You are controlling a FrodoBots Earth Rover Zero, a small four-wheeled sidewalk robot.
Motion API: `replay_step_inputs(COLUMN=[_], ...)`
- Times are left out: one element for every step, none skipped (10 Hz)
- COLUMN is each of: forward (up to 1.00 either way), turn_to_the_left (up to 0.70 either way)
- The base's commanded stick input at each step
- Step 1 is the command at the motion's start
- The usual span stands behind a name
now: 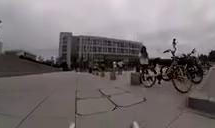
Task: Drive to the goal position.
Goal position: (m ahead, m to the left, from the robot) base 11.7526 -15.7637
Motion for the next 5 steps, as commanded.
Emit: replay_step_inputs(forward=[0.48,0.53,0.57,0.60,0.61], turn_to_the_left=[0.25,0.21,0.17,0.15,0.15])
